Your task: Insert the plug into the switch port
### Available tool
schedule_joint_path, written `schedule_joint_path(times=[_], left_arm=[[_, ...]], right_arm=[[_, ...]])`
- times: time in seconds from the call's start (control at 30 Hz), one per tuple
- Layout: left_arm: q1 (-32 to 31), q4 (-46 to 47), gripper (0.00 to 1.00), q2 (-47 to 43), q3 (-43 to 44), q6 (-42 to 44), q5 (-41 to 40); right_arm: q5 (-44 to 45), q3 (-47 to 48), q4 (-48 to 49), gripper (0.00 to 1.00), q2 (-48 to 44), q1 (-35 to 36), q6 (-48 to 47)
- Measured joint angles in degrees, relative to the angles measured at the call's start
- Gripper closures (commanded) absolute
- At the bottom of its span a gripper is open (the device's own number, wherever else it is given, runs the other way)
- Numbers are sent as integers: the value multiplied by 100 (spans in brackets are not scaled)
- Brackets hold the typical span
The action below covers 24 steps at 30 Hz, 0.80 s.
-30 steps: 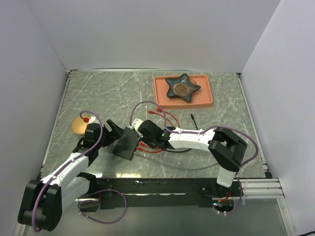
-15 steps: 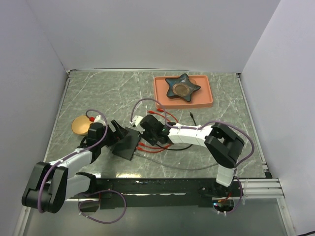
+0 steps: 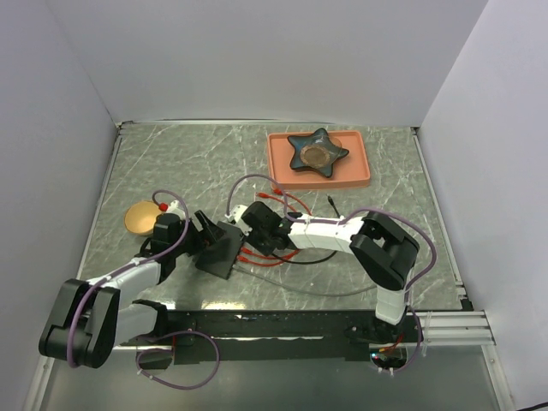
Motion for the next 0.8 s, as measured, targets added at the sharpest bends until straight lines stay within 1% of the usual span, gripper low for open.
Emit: schedule_joint_path(times=[0.13, 0.23, 0.33, 0.53, 0.8], left_arm=[[9, 72, 12, 52, 0, 50, 76], [11, 81, 17, 59, 0, 81, 116], [11, 118, 18, 105, 0, 109, 197], [13, 136, 18, 125, 0, 173, 216], [13, 190, 18, 181, 2, 195, 221]], right_arm=[[-2, 4, -2, 100, 0, -2, 17], [-7, 7, -2, 100, 7, -2, 17], [-13, 52, -7, 100, 74, -2, 17], [-42, 282, -31, 100, 289, 0, 24], [-28, 291, 11, 100, 308, 0, 87]])
